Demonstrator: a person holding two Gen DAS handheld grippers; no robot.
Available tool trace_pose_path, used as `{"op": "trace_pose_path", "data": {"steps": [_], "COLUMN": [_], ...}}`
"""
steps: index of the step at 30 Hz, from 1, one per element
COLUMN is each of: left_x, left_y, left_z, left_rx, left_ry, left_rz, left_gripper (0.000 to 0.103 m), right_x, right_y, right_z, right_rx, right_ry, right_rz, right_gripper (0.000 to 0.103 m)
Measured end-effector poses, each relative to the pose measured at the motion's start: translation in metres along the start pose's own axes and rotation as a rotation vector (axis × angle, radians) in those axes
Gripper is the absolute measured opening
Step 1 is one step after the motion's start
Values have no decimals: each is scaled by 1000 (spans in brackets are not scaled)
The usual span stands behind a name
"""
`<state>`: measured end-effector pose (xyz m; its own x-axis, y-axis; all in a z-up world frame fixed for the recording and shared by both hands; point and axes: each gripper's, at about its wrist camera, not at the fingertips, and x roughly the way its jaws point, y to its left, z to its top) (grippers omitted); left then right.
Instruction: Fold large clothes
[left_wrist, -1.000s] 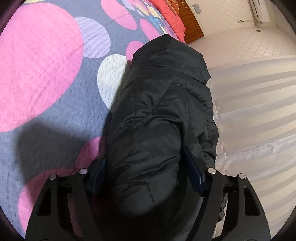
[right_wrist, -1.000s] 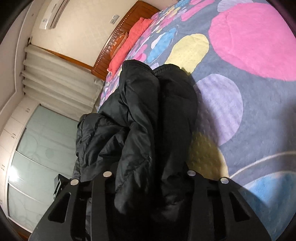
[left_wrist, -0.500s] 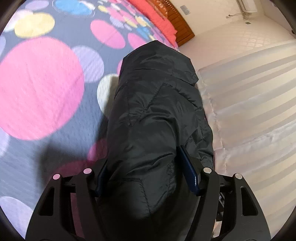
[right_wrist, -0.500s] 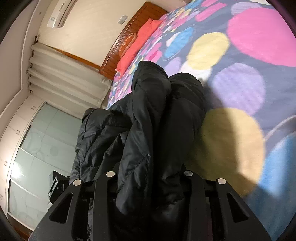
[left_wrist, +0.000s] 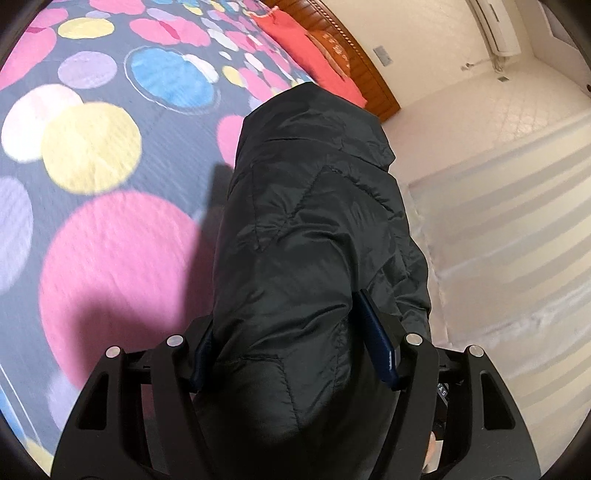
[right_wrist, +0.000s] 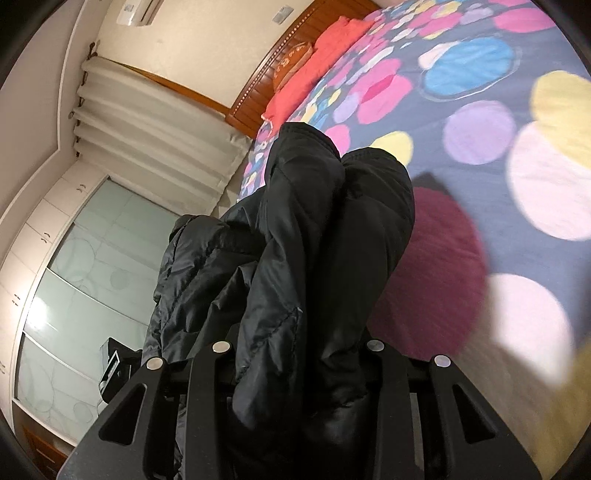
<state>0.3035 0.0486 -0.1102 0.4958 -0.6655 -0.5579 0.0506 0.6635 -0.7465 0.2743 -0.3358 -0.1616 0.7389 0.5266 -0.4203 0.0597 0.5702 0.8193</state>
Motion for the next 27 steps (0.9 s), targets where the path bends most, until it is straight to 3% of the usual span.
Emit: {"op": "trace_pose_path", "data": {"steps": [4,9,13,17,22,27], "left_x": [15,24,21,15,-6,-16], "left_y": [21,49,48,46,57,63], "left_z": [15,18,15,16,3,-23], "left_rx": [-18,-48,-41,-18,-51,-45], "left_ry": [14,24,17,-2,3,29], "left_rz": [45,69,69,84,-1,-32], "left_gripper": [66,69,72,82,91,93], "right_x": [29,31,30,31,7,-15], "right_y": [-15,-32,-26,-20,-19,-17], "right_z": [0,-2,-7,-1,-14,-37], "right_rx": [26,81,70,63,61,15], "right_ry": [38,35,35,33,30,59], "right_rz": [-27,-18,-50,-79,-67,-82], "right_gripper": [33,35,45,57,67,68]}}
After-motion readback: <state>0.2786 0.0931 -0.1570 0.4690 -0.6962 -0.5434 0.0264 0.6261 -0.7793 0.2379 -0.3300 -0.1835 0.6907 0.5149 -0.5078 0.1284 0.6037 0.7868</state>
